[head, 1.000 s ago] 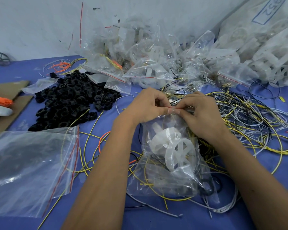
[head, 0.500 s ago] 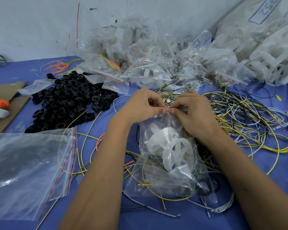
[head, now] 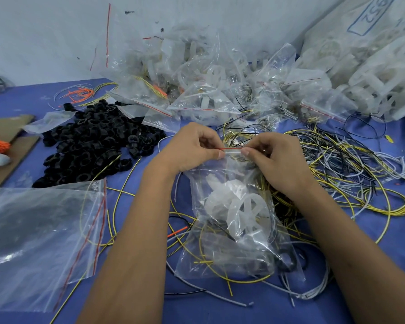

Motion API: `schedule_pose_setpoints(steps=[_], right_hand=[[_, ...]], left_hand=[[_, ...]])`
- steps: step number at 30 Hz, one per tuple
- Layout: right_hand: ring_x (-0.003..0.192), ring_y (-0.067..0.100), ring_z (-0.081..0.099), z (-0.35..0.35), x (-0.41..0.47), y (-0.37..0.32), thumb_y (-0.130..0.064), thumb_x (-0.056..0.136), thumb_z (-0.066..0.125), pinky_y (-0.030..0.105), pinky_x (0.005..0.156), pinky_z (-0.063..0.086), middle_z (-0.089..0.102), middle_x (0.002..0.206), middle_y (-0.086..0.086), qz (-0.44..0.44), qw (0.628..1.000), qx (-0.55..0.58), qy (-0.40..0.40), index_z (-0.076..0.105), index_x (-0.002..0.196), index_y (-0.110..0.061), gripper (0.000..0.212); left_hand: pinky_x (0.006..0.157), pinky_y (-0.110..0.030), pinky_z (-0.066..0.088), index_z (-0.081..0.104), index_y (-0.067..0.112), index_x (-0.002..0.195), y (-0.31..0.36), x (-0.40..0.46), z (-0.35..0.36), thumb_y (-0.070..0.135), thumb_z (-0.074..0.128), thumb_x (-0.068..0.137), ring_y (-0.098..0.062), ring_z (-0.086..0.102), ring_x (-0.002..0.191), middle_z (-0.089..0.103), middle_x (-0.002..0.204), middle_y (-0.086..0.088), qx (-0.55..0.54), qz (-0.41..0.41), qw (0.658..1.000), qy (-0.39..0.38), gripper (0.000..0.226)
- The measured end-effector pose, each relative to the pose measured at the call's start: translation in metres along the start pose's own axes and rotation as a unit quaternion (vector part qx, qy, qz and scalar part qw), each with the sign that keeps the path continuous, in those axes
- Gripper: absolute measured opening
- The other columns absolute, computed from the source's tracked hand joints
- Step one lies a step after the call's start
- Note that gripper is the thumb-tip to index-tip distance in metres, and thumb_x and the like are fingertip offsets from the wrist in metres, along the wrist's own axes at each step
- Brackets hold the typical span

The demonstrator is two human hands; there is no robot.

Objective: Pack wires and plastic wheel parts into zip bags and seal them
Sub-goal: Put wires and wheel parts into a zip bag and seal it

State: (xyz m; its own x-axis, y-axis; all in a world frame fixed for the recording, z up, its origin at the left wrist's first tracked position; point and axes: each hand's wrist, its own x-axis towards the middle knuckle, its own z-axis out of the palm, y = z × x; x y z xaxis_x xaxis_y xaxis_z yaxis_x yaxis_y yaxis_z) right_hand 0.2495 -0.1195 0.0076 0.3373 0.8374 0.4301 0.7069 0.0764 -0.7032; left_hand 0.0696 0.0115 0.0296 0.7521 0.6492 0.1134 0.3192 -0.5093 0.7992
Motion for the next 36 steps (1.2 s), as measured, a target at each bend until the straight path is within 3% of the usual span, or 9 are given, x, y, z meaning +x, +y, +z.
schedule_pose_setpoints(steps=[4,9,12,15,21,24,27,31,36], right_hand=[[0.076,0.017,0.07,-0.004,0.0,0.003,-0.005,0.082,0.082,0.03,0.072,0.057,0.074,0.082,-0.001,0.02,0.997,0.072,0.007,0.074,0.095,-0.017,0.019],[0.067,0.008,0.07,-0.007,-0.002,0.002,-0.006,0.077,0.086,0.017,0.065,0.054,0.073,0.073,-0.003,0.008,0.993,0.113,0.044,0.073,0.086,-0.016,0.018],[0.071,0.003,0.064,-0.007,-0.002,0.001,-0.004,0.079,0.084,0.009,0.069,0.047,0.073,0.079,-0.003,-0.008,0.999,0.05,0.014,0.075,0.097,-0.018,0.024],[0.085,0.006,0.057,-0.005,-0.004,-0.003,-0.011,0.08,0.083,0.003,0.076,0.04,0.071,0.089,-0.003,-0.025,0.999,-0.042,-0.018,0.079,0.106,-0.021,0.028],[0.074,0.016,0.065,-0.005,-0.004,-0.008,0.0,0.077,0.082,0.034,0.073,0.057,0.067,0.075,-0.003,-0.005,0.998,0.052,0.043,0.078,0.086,-0.022,0.024],[0.079,0.014,0.065,-0.003,-0.003,-0.006,-0.002,0.078,0.083,0.03,0.078,0.056,0.067,0.077,-0.006,-0.018,0.999,0.035,0.033,0.078,0.097,-0.024,0.03],[0.091,0.014,0.059,0.0,-0.001,-0.005,-0.015,0.081,0.083,0.032,0.087,0.051,0.072,0.089,-0.01,-0.05,0.998,-0.043,-0.022,0.077,0.108,-0.025,0.03],[0.088,0.025,0.052,0.003,0.001,-0.007,-0.019,0.082,0.082,0.043,0.078,0.045,0.069,0.083,-0.008,-0.107,0.99,-0.095,-0.014,0.08,0.088,-0.021,0.007],[0.082,0.025,0.055,0.003,0.002,-0.004,-0.01,0.076,0.084,0.044,0.075,0.047,0.065,0.077,-0.009,-0.103,0.99,-0.091,-0.003,0.08,0.079,-0.018,0.009]], left_hand=[[0.074,-0.038,0.053,0.077,0.012,0.08,-0.004,-0.002,-0.001,0.001,0.082,0.082,-0.021,0.063,0.073,0.076,0.084,-0.019,-0.006,-0.004,1.0,0.0,0.012],[0.068,-0.027,0.05,0.078,0.017,0.079,-0.004,0.003,-0.001,0.006,0.084,0.081,-0.009,0.061,0.066,0.076,0.078,-0.007,0.013,-0.003,1.0,0.01,0.012],[0.062,-0.016,0.045,0.079,0.014,0.079,-0.001,0.004,0.002,0.006,0.085,0.08,0.001,0.057,0.058,0.072,0.068,0.006,0.038,0.003,0.999,0.007,0.01],[0.064,-0.02,0.046,0.079,0.006,0.081,0.005,0.004,0.01,0.004,0.084,0.08,-0.006,0.057,0.061,0.074,0.073,-0.006,0.046,0.015,0.999,0.005,0.006],[0.066,-0.021,0.046,0.077,0.014,0.079,0.008,0.005,0.011,0.005,0.084,0.081,-0.008,0.056,0.065,0.072,0.072,-0.002,0.014,0.024,0.999,0.02,0.011],[0.067,-0.026,0.045,0.078,0.013,0.08,0.003,0.003,0.008,0.005,0.083,0.082,-0.01,0.056,0.066,0.074,0.073,-0.005,0.01,0.006,1.0,0.012,0.01],[0.06,-0.019,0.041,0.079,0.014,0.078,0.0,0.003,0.007,0.007,0.084,0.08,-0.003,0.051,0.057,0.067,0.062,0.008,0.029,0.001,0.999,0.014,0.009],[0.062,-0.018,0.046,0.079,0.008,0.079,0.006,0.005,0.01,0.008,0.086,0.08,-0.007,0.057,0.062,0.073,0.071,-0.005,0.039,0.021,0.999,0.013,0.007],[0.069,-0.028,0.05,0.079,0.015,0.077,-0.002,0.001,0.007,0.005,0.085,0.079,-0.012,0.062,0.069,0.077,0.079,-0.011,-0.008,-0.004,1.0,0.015,0.012]])
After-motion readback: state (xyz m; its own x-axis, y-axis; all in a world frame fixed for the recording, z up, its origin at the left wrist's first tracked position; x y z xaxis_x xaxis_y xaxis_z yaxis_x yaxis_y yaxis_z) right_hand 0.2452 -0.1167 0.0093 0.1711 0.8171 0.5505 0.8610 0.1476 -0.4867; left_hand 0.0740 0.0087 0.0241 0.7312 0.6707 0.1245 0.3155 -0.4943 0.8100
